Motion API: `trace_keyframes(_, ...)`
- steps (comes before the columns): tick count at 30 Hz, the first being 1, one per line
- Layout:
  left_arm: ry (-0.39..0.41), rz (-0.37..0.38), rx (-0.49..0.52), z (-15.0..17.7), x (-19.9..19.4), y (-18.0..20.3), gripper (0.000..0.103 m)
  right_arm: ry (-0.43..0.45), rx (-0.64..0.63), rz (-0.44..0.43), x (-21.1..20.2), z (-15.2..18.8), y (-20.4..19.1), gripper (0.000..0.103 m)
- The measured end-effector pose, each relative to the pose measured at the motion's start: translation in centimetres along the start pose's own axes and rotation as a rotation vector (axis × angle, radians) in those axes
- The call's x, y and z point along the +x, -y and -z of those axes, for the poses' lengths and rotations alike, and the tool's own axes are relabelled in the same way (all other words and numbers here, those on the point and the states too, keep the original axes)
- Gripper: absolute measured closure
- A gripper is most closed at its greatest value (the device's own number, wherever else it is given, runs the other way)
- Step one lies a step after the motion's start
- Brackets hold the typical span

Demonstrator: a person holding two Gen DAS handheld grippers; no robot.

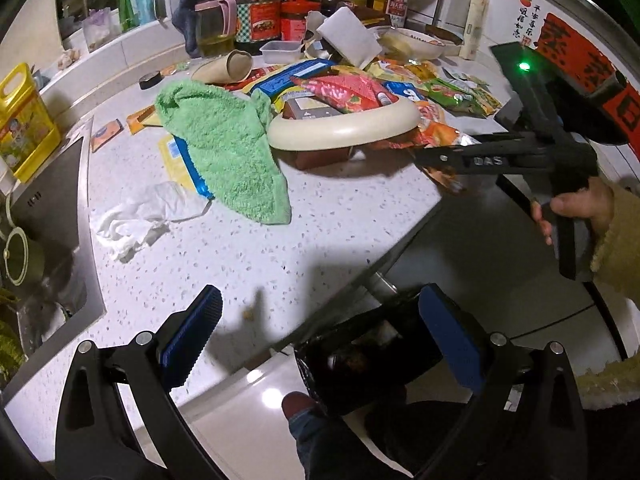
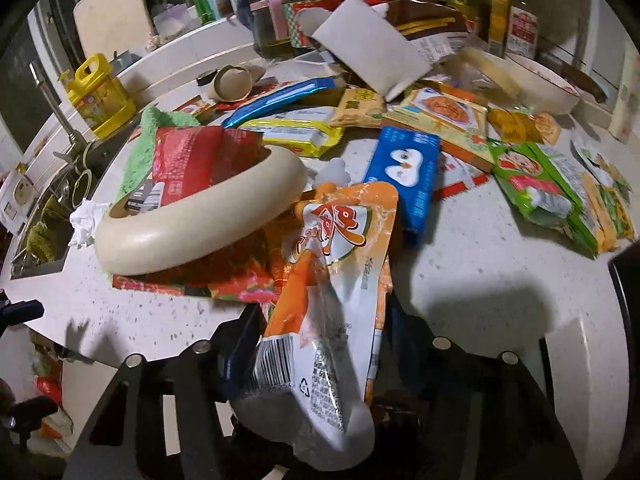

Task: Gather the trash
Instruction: 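Grasp the orange snack bag with the right tool and lift it, then grasp the white tape ring with the left tool while the right holds the orange bag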

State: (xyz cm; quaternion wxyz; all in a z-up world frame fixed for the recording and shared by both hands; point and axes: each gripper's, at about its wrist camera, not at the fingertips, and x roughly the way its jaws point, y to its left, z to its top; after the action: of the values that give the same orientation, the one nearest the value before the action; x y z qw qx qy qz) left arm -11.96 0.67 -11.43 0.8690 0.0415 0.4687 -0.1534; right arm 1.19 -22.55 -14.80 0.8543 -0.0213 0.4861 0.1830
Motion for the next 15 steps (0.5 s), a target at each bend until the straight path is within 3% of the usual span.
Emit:
trace_keyframes(5,0.012,-0.007,0.033,-0.8,0.7,0.1,0.006,0.038,0.05,0.024,-2.9,0.2,1.2,0.045)
trace_keyframes(8,0.043,-0.06,0.139,-1.7,1.5,1.3,0.006,0.063,0.068,0.026,-4.3,0.2,1.8,0.045)
trace_keyframes(12,0.105,-0.223,0.465,-2.8,3.4,4.7,0.006,0.084,0.104,0.029,-5.4,0.2,2.3,0.045)
trace_keyframes(15,0.144,-0.255,0.659,-3.3,4.6,6.6,0.006,0.111,0.127,0.016,-6.8,0.5,2.3,0.045)
